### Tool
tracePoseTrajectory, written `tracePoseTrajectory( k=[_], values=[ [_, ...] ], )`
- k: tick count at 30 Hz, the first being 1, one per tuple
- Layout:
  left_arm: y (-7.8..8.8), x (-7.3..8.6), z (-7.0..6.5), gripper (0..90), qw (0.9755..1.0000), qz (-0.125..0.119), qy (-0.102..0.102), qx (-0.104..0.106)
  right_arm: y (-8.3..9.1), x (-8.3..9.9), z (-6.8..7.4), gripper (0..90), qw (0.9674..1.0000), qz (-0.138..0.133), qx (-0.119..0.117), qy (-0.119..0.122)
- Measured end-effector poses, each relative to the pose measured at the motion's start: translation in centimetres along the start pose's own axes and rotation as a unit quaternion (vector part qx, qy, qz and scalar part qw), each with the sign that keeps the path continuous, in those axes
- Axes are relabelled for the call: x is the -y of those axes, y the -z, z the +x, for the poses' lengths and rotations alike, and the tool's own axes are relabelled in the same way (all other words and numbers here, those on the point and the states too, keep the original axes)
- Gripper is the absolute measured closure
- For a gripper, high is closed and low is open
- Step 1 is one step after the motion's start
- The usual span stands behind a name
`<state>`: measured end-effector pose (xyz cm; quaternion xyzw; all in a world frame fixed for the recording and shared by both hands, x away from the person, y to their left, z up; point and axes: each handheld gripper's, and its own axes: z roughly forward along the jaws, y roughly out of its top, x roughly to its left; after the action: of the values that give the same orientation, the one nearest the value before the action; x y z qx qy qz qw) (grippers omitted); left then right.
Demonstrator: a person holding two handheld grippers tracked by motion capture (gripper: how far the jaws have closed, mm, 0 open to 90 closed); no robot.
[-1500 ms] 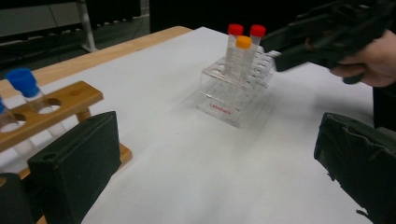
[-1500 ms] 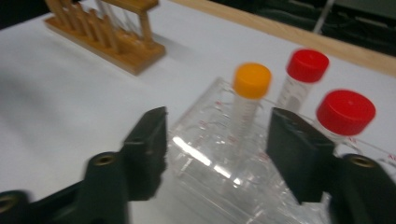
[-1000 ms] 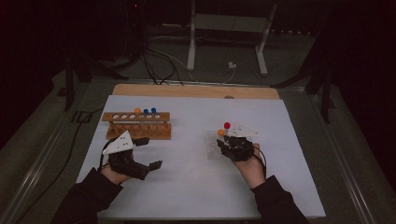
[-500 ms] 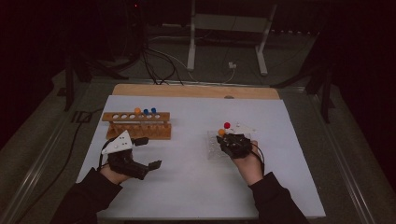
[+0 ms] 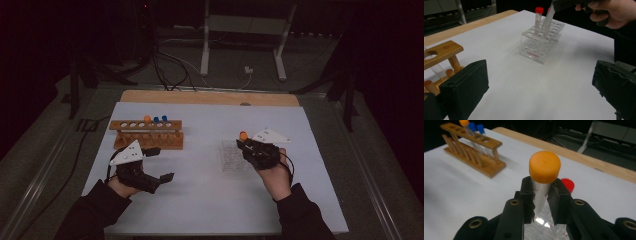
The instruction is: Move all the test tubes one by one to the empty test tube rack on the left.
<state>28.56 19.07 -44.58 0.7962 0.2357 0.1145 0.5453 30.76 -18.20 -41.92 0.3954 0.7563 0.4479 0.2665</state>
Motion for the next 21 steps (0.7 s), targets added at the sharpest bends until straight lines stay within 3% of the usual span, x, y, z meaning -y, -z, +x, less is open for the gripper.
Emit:
tracePoseTrajectory(
  k=[11, 21],
  values=[
    [0.0, -0.8, -0.9, 1.4, 0.9997, 0.002, -0.011, 0.020, 1.6, -0.9, 2.4, 74.7, 0.9986, -0.020, -0.043, 0.024],
    [-0.2, -1.8, -2.0, 1.6, 0.9989, -0.003, -0.021, 0.041, 1.0, -0.3, 5.0, 74.6, 0.9946, -0.001, -0.090, 0.051]
  ],
)
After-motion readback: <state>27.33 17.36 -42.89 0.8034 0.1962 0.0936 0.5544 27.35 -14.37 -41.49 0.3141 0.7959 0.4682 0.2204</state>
